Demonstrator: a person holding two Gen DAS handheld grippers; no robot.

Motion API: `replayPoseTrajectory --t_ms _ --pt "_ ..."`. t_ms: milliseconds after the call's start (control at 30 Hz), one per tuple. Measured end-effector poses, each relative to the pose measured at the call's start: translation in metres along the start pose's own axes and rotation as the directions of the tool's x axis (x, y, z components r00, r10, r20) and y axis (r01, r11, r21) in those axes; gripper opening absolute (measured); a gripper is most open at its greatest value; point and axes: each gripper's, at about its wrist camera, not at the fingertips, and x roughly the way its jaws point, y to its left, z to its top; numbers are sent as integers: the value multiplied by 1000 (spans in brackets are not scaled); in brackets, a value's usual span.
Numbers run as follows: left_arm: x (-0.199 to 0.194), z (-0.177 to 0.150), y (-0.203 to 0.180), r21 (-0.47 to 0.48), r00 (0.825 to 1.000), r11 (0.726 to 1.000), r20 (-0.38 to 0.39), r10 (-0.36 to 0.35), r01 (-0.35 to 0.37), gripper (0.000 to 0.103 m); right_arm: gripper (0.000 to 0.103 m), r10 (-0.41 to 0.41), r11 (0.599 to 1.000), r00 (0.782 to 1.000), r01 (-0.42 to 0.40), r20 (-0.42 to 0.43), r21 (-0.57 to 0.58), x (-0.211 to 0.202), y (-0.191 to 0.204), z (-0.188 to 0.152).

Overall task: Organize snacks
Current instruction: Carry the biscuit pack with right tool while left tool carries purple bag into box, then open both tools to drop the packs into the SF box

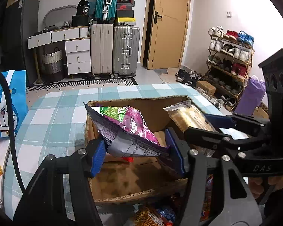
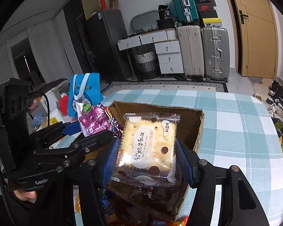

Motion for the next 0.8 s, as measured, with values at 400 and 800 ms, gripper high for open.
replayPoseTrajectory --t_ms 400,800 --pt "28 -10 -5 7 999 1000 -41 13 -13 57 60 -50 998 999 50 -12 -50 12 -1 -2" --pt "15 -14 -8 31 999 999 -44 13 -11 82 86 -97 989 995 99 25 -108 -7 12 -4"
